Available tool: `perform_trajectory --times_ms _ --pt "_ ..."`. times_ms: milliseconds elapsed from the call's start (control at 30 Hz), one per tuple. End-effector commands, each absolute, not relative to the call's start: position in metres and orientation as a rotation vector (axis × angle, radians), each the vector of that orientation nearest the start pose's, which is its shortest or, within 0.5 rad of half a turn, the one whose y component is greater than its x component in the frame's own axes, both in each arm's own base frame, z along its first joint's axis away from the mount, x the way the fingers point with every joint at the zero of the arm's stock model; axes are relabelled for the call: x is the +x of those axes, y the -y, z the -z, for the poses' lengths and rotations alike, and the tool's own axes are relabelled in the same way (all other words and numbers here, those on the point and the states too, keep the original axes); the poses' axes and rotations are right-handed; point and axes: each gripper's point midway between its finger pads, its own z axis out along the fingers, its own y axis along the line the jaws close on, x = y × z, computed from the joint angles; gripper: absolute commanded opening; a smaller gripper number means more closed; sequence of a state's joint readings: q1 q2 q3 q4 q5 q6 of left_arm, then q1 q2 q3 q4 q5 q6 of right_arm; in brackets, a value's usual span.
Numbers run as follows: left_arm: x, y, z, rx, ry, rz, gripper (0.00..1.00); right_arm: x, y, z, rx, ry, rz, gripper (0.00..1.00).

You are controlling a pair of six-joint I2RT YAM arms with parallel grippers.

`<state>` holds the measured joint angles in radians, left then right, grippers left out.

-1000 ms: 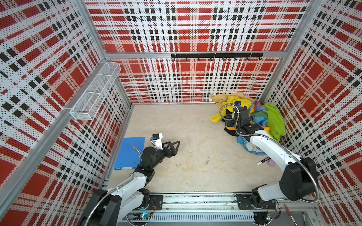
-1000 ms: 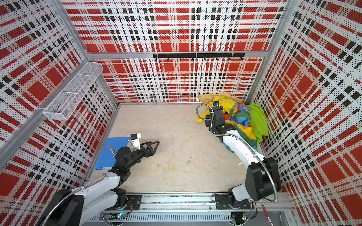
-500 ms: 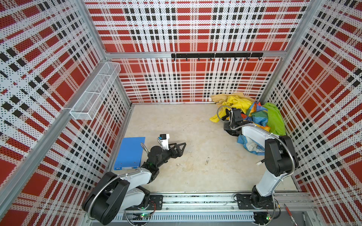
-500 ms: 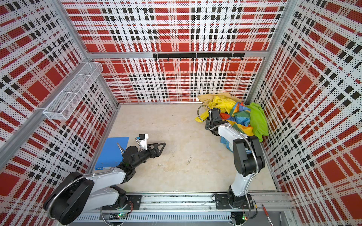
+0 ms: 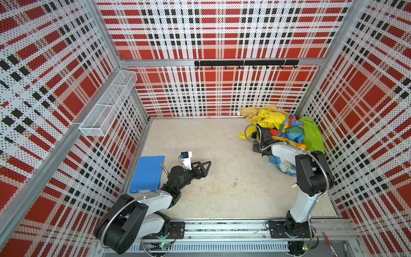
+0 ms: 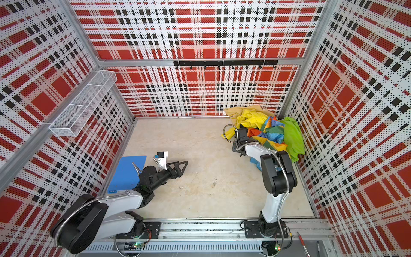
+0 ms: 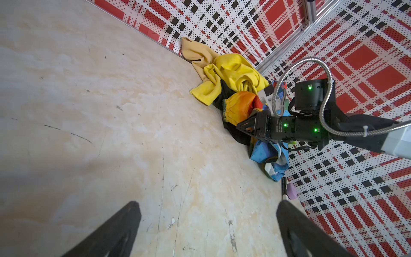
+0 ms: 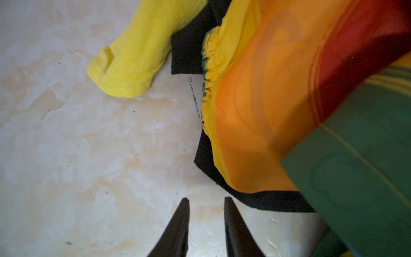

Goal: Pick out a specific cloth from the pile

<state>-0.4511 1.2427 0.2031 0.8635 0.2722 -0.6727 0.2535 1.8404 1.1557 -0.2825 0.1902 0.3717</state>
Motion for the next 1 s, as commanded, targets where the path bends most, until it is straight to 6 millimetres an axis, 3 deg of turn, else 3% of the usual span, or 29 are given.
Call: perform_trajectory --times_ms 0,200,600,800,967 --pt "0.298 0.193 -0.152 0.002 -1.818 1.043 0.99 0.459 -0.083 -0.050 0.232 -2.481 -0.054 0.27" --pt "0.298 0.191 -0.150 -0.004 -1.821 1.037 0.99 0.475 -0.082 -0.046 0.202 -2.481 -0.007 0.26" --pt "0.301 0.191 -0.147 -0.010 -1.835 1.036 0.99 0.490 -0.072 -0.039 0.166 -2.483 0.076 0.41" --pt "0.302 0.192 -0.149 -0.013 -1.831 1.042 0.99 0.488 -0.069 -0.026 0.178 -2.502 0.082 0.14" --pt "0.302 0.190 -0.149 -0.015 -1.830 1.042 0.99 0.485 -0.071 -0.031 0.169 -2.489 0.052 0.03"
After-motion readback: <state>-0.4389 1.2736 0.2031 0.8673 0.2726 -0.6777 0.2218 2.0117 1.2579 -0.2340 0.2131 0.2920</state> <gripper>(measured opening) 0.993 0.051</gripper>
